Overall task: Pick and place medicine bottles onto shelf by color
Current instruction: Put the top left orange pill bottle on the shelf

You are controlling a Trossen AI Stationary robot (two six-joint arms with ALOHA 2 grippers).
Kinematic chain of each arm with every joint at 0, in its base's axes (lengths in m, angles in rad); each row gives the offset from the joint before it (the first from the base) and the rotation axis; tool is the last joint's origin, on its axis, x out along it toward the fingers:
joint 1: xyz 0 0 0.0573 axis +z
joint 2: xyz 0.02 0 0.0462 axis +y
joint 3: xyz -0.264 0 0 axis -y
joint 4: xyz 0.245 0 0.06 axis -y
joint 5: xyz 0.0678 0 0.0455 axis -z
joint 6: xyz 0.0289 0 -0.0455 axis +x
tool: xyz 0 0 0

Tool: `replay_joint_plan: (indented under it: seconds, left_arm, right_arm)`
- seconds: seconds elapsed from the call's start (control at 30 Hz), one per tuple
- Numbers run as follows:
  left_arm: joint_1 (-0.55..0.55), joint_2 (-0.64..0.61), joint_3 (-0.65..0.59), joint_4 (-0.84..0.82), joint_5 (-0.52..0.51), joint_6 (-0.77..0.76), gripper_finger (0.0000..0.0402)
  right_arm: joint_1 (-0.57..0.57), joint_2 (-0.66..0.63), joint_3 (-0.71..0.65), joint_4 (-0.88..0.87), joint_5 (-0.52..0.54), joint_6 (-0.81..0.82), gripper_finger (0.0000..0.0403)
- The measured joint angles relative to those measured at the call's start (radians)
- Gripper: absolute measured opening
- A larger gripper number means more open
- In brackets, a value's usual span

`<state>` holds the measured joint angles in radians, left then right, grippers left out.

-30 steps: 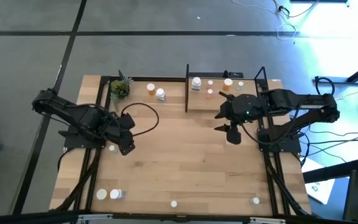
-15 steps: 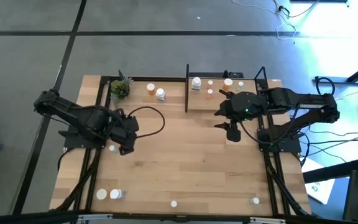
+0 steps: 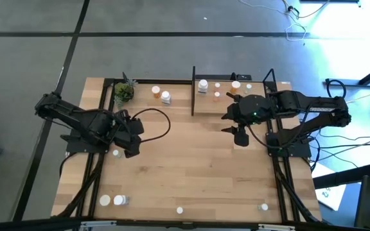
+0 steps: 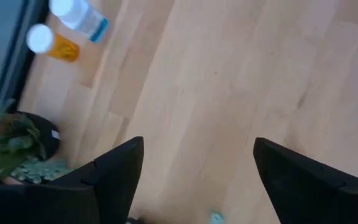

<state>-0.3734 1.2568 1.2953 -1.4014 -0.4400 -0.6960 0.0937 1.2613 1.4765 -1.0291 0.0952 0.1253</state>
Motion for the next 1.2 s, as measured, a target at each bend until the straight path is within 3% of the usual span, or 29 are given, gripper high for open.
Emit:
replay_joint_plan:
  seconds: [0.2, 0.47, 0.63, 0.9, 1.03, 1.2]
  left_arm:
    - [0.031, 0.0, 0.0, -0.001, -0.069, 0.005, 0.0299]
    - [0.236, 0.0, 0.0, 0.017, 0.087, 0.232, 0.0298]
    - [0.422, 0.0, 0.0, 0.107, 0.182, 0.458, 0.0298]
    - [0.746, 0.017, 0.0, 0.286, 0.444, 0.868, 0.0298]
    - [0.847, 0.045, 0.002, 0.378, 0.455, 0.986, 0.0298]
    - [0.931, 0.123, 0.001, 0.413, 0.462, 0.994, 0.0298]
  right_arm:
    - [0.0, 0.0, 0.0, 0.0, -0.001, 0.001, 0.0236]
    - [0.0, 0.0, 0.0, 0.0, -0.001, -0.003, 0.0236]
    - [0.0, 0.0, 0.0, 0.0, -0.001, -0.004, 0.0236]
    - [0.0, 0.0, 0.0, 0.0, -0.001, 0.0, 0.0236]
    - [0.0, 0.0, 0.0, 0.0, -0.001, 0.0, 0.0236]
    - [0.0, 0.0, 0.0, 0.0, -0.001, -0.002, 0.0236]
